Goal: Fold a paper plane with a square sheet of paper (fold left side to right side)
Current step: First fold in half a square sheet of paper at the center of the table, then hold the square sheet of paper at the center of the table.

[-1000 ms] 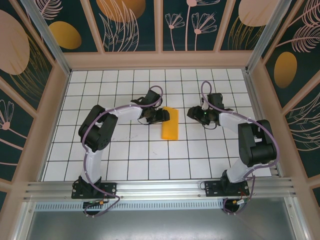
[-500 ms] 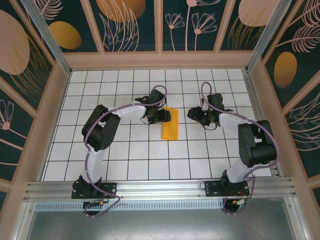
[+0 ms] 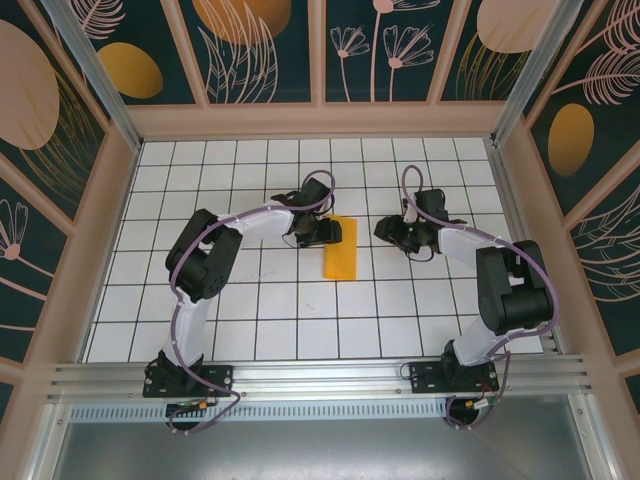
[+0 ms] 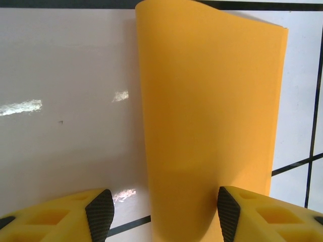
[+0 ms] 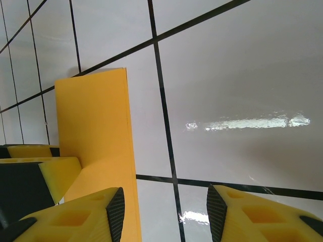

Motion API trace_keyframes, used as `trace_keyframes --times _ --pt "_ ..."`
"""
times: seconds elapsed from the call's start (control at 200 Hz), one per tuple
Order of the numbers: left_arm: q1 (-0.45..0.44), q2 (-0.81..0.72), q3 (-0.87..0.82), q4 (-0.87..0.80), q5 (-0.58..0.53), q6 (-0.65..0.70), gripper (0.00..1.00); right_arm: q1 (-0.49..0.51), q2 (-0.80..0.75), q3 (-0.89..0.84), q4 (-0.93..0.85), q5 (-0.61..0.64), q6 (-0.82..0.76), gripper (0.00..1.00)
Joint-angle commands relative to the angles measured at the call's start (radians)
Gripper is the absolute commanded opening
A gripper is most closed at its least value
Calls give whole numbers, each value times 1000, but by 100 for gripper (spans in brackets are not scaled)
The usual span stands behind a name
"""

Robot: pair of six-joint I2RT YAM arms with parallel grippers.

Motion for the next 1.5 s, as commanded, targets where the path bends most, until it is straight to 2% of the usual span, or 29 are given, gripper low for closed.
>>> trace_keyframes --times 0.0,0.656,0.996,1.496 --pt "-31 121 -23 59 30 -5 61 1 -26 -13 1 -16 -13 50" --pt "-45 152 25 13 9 19 63 12 -15 -3 -3 -26 -9 50" --pt "-45 155 28 7 8 25 63 50 5 4 18 -39 14 50" --pt "-46 154 25 -1 -4 30 63 100 52 21 51 -65 43 45"
